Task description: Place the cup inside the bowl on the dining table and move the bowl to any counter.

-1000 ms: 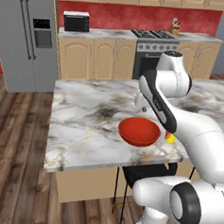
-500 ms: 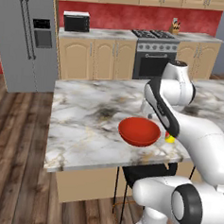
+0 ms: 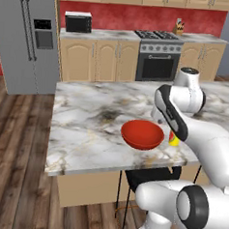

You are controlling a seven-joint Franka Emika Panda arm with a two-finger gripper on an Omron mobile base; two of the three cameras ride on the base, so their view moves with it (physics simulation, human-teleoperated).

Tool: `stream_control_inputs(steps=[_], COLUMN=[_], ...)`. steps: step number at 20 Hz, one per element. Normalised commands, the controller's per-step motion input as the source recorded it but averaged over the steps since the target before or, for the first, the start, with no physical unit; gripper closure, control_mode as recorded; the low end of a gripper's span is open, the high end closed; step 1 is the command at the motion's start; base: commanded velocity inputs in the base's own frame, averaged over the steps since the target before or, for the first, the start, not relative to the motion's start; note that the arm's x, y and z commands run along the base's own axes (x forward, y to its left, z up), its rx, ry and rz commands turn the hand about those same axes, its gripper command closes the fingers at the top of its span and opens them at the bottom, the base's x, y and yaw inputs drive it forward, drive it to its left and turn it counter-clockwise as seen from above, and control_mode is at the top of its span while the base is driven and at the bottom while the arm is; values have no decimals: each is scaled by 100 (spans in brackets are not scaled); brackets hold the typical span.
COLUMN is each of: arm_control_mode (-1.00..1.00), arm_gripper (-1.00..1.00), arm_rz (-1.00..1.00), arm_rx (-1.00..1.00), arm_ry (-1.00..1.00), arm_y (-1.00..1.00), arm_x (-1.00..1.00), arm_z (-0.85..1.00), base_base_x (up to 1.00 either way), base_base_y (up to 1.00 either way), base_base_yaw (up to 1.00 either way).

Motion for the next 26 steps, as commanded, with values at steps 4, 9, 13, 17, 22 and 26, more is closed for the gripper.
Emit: stream_control_inputs(steps=[4, 9, 13, 17, 22, 26], arm_control_mode=[-100, -100, -100, -100, -100, -100], arm_gripper=[-100, -100, -100, -100, -100, -100], arm_rz=[0, 0, 0, 0, 0, 0], arm_rx=[0, 0, 0, 0, 0, 1], arm_ry=[0, 0, 0, 0, 0, 0], arm_y=[-40, -40, -41, -43, -48, -41], arm_x=[24, 23, 21, 19, 8, 6], arm_z=[0, 0, 0, 0, 0, 0], base_base_x=[0, 0, 0, 0, 0, 0], base_base_y=[0, 0, 0, 0, 0, 0], base_base_yaw=[0, 0, 0, 0, 0, 0])
